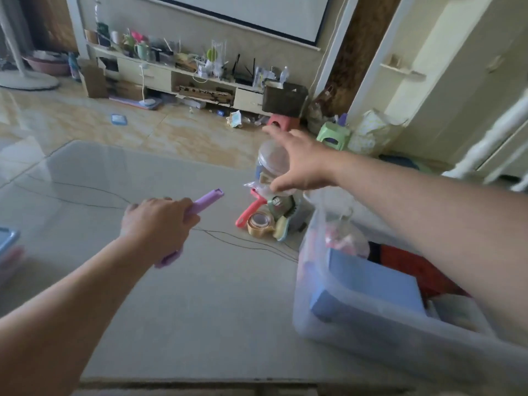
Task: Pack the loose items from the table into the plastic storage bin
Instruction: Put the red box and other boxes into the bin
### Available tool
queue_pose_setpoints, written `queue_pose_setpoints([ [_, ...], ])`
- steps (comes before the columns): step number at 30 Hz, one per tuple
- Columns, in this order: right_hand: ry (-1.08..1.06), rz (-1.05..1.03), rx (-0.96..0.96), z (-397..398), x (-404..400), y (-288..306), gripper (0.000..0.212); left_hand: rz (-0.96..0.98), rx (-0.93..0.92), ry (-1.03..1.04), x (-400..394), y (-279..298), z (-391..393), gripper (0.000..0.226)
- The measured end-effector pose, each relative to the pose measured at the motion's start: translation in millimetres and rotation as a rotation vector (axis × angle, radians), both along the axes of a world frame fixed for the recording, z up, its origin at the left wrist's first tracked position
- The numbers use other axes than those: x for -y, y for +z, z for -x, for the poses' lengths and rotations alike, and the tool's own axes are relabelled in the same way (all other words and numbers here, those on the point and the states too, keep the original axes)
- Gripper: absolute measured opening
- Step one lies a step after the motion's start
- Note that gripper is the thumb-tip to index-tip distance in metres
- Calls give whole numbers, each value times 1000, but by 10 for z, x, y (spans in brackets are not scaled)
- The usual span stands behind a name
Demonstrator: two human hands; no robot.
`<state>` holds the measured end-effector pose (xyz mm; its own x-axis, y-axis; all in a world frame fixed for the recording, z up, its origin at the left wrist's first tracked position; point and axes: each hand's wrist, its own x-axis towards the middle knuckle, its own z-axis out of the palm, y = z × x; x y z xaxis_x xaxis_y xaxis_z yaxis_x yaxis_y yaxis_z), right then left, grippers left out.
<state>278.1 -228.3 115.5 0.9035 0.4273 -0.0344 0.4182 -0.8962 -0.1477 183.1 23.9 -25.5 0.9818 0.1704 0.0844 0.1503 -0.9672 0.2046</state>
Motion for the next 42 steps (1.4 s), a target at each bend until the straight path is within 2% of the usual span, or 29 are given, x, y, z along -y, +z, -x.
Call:
queue_pose_setpoints([
  [4, -172, -17, 44, 404, 1233, 200, 98, -25, 191, -248, 813, 484, 146, 30],
  [8, -279, 4, -22, 614, 2077, -132, 100, -35, 329, -459, 1517, 898, 169, 25],
  [12, -226, 55, -31, 565, 2575, -575, 104, -85, 448, -602, 2032, 1155, 23, 20],
  [17, -268, -145, -55, 422, 2979, -877, 83, -135, 480, -713, 2574, 1257, -148, 22],
  [19, -279, -155, -30, 415, 3067, -965, 79, -138, 490, -749, 2734, 1210, -190, 21],
  [22, -263, -159, 86, 443, 3109, -1107, 72, -190, 448, -791, 2925, 1074, -235, 20],
  [23, -254, -194, 82, 438, 3113, -1131, 76, -214, 418, -800, 2989, 1017, -249, 20],
  [26, -256, -251, -42, 399, 3184, -1080, 102, -277, 317, -786, 3156, 859, -318, 27],
  [30, -257, -284, -182, 404, 3288, -1042, 105, -488, 116, -798, 3154, 665, -476, 15],
  [33, -248, -261, -182, 403, 3253, -1039, 109, -554, -86, -746, 3006, 517, -606, 33],
  [35, -242, -276, -182, 405, 3220, -1021, 111, -432, -160, -692, 2975, 488, -642, 47],
  [36, -239, -289, -179, 412, 3204, -1006, 110, -342, -148, -685, 2973, 488, -653, 49],
  [38, -237, -303, -176, 421, 3163, -997, 106, -278, -83, -713, 2964, 511, -643, 46],
  [42, -276, -246, -172, 444, 3138, -1017, 98, -496, 58, -552, 2932, 485, -563, 37],
])
